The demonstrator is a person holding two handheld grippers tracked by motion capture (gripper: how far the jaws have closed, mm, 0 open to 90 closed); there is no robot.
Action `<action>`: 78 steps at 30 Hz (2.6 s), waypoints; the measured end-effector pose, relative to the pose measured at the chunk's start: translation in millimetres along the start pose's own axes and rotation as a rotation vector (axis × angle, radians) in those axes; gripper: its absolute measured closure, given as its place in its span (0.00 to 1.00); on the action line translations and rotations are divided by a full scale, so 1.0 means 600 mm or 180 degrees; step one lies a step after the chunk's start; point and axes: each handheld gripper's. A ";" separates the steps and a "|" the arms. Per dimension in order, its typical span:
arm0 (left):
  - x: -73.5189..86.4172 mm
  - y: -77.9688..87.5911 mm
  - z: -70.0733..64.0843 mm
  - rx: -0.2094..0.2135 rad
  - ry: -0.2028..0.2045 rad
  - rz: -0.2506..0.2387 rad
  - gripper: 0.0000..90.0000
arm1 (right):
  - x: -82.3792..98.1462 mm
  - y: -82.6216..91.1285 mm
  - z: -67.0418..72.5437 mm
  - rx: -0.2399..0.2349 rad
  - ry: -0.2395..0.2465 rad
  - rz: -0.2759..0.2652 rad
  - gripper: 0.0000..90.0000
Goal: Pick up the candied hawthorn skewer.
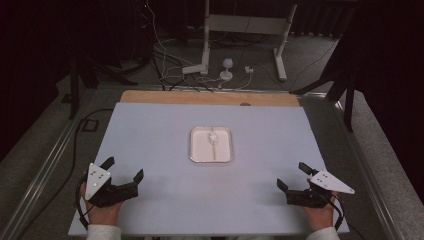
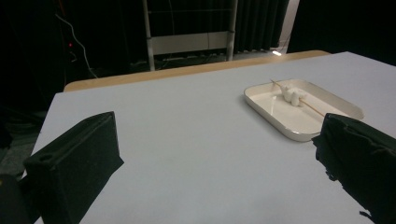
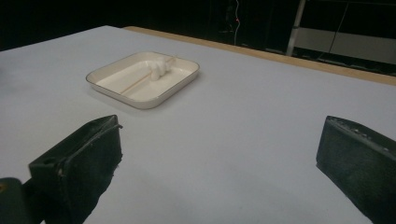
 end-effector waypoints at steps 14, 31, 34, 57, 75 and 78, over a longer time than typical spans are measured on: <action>-0.023 -0.004 0.002 0.0025 0.0156 0.0072 0.01 | 0.000 0.003 0.006 0.0028 -0.0022 0.0014 0.00; -0.073 -0.086 -0.037 0.0376 0.0050 0.0323 0.01 | 0.001 0.004 0.006 0.0054 -0.0040 0.0025 0.00; -0.078 -0.111 -0.048 0.0470 0.0014 0.0367 0.01 | 0.001 0.004 0.006 0.0056 -0.0037 0.0034 0.00; -0.066 -0.243 -0.114 0.0796 0.0019 0.0629 0.01 | 0.002 0.002 0.006 0.0068 -0.0009 0.0076 0.00; -0.026 -0.328 -0.160 0.1265 0.0265 0.0855 0.01 | 0.003 0.000 0.006 0.0061 -0.0008 0.0103 0.00; -0.017 -0.343 -0.175 0.1287 0.0149 0.0952 0.01 | 0.003 0.000 0.006 0.0060 -0.0004 0.0109 0.00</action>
Point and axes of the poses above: each handheld gripper's, and its own axes: y roughly backward along the jaws, x roughly out of its underside, z roughly to its left, and after that the axes turned 4 degrees about -z, right-handed
